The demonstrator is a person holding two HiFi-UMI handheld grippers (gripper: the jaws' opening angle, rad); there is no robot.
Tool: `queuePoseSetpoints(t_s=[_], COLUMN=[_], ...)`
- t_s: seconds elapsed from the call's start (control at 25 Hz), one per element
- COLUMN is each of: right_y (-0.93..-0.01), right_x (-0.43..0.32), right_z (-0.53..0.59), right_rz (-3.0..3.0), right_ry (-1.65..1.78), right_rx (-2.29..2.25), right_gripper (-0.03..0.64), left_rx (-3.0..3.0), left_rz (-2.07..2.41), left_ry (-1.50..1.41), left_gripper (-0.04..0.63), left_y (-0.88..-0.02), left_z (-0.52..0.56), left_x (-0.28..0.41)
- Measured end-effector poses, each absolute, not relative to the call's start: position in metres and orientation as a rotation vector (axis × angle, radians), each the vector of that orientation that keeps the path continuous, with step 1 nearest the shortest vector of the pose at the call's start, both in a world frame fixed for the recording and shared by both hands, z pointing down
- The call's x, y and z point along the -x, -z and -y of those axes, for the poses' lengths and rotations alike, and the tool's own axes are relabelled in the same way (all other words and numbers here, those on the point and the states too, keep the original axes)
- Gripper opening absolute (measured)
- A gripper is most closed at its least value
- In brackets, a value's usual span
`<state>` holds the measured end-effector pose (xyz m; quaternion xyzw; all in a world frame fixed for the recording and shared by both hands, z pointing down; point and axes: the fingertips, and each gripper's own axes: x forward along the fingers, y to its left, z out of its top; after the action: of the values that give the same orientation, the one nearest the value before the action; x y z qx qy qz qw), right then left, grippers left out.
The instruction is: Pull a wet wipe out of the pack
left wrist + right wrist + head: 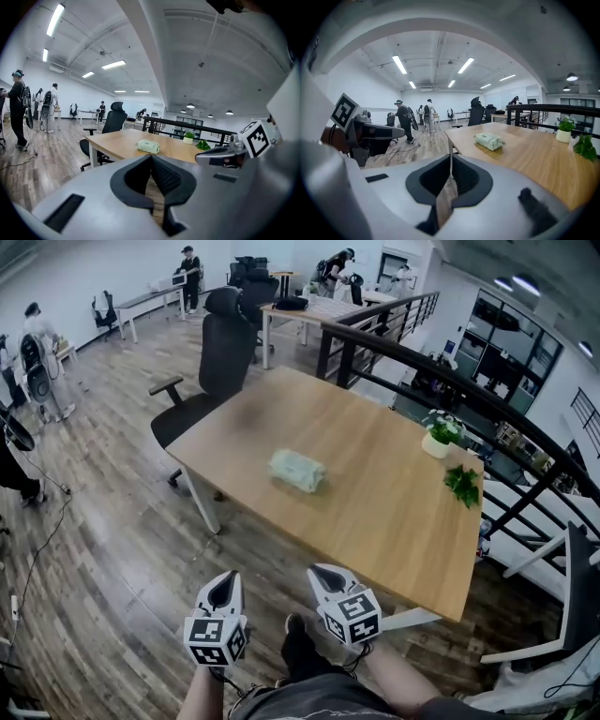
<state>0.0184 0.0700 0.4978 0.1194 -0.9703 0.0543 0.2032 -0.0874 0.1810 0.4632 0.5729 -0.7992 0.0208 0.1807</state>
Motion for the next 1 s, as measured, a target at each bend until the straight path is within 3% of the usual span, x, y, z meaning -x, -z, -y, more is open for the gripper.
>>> queuePoseSetpoints(t_s=[1.0], right_y=[-0.511], right_x=[0.103], right_z=[0.158], right_rz=[2.698], right_ry=[-0.254], right_rx=[-0.360], right_gripper=[0.025], left_rx=[-1.663], left_rz=[2.126], left_ry=[-0.164], left_gripper=[0.014], left_y=[-0.473], left_z=[0.049], left_x=[0.187])
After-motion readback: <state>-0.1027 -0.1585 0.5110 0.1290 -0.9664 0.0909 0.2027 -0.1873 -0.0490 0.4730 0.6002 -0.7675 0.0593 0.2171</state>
